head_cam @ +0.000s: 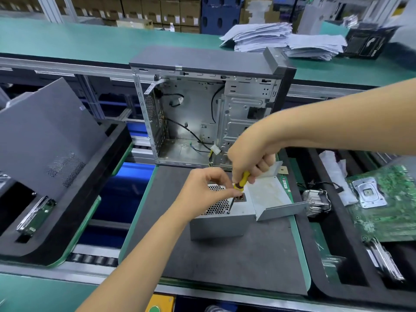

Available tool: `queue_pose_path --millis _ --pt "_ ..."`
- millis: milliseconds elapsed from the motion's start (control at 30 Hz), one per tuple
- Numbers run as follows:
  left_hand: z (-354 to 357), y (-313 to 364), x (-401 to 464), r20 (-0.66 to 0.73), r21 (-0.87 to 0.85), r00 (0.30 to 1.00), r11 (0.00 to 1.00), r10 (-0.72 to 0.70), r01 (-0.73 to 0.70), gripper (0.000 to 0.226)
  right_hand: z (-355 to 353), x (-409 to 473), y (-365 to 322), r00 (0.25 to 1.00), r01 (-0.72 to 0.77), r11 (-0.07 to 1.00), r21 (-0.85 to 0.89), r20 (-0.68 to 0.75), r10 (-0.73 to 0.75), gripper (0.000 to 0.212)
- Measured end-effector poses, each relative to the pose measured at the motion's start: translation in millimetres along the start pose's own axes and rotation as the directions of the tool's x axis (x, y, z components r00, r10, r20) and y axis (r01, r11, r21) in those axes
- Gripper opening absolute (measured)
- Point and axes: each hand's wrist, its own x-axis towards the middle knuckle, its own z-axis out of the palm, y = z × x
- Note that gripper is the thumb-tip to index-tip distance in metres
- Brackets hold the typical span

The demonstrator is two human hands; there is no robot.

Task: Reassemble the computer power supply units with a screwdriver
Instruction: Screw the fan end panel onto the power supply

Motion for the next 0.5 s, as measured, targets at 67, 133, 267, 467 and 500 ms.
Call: queue_pose_path --millis 67,133,267,467,500 --pt "3.8 -1.7 -1.5 0.016 0.034 0.999 0.998 0.048 -0.049 0.024 -6.3 2.7 5.7 0.994 -0.062 0.988 0.145 0.099 0.048 0.036" --pt "5.6 -2.8 -5.1 0.000 0.027 1.000 0.999 0.024 -0.024 0.035 -0.4 2.9 5.5 0.987 -0.065 0.993 0.101 0.152 0.049 0.037" --pt "19.1 -10.1 -23.3 0.091 -0.028 0.995 0.999 0.037 -0.034 0.026 18.3 -0.7 -2.3 0.995 0.093 0.979 -0.182 -0.018 -0.098 0.040" --pt "12.0 -15.3 -19.5 -0.038 0.014 0.999 1.000 0.028 -0.028 0.022 24.4 -24.7 -5.6 0.925 0.053 0.848 -0.528 -0.294 -0.241 0.030" --pt "2.2 -19.4 -15.9 -0.031 0.080 0.999 0.997 0.021 -0.018 0.018 26.0 -24.7 -5.2 0.915 0.045 0.826 -0.561 -0.308 -0.259 0.028"
